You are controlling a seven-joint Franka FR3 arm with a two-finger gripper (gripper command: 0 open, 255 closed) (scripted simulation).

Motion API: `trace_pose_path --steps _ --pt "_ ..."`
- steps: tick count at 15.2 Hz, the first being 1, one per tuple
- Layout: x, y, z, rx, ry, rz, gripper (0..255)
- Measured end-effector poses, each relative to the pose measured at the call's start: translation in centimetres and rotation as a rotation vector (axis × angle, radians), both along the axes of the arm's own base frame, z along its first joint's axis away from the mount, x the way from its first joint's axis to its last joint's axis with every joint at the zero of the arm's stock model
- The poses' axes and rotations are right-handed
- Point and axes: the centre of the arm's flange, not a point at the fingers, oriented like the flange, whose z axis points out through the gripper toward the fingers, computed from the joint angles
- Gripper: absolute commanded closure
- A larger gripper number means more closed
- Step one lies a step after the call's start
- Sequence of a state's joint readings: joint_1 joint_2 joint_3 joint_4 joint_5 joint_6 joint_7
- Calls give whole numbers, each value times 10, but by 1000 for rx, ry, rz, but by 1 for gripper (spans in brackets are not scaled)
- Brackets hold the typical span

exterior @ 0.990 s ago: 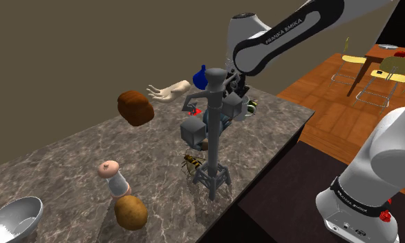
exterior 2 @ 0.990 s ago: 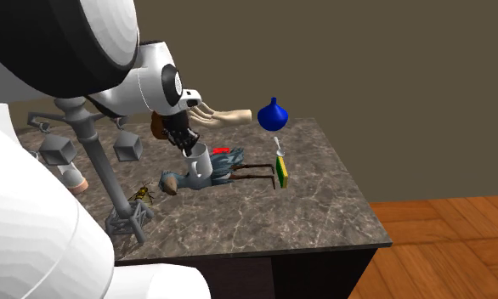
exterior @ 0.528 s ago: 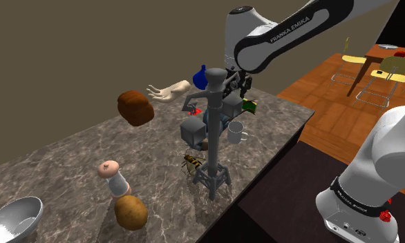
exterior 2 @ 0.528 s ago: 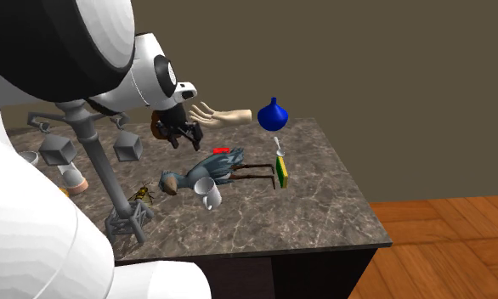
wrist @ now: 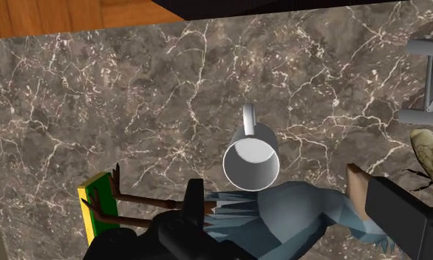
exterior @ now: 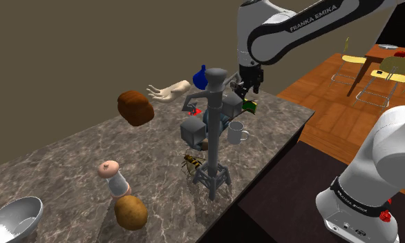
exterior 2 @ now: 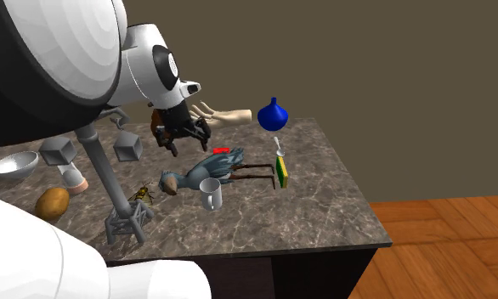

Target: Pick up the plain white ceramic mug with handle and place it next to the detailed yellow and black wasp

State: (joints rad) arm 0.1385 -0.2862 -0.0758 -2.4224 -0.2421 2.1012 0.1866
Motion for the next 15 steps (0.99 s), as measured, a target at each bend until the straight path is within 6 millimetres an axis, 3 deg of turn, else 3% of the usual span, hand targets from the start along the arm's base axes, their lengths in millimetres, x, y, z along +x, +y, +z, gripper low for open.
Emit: trace_pose_path --steps 5,11,12,15 --pt "0 -4 -23 -1 4 7 0" --pt "0 -5 -28 -1 4 8 0" --pt "0 -5 -28 -1 4 8 255" --pt "0 -5 -28 -1 4 8 255"
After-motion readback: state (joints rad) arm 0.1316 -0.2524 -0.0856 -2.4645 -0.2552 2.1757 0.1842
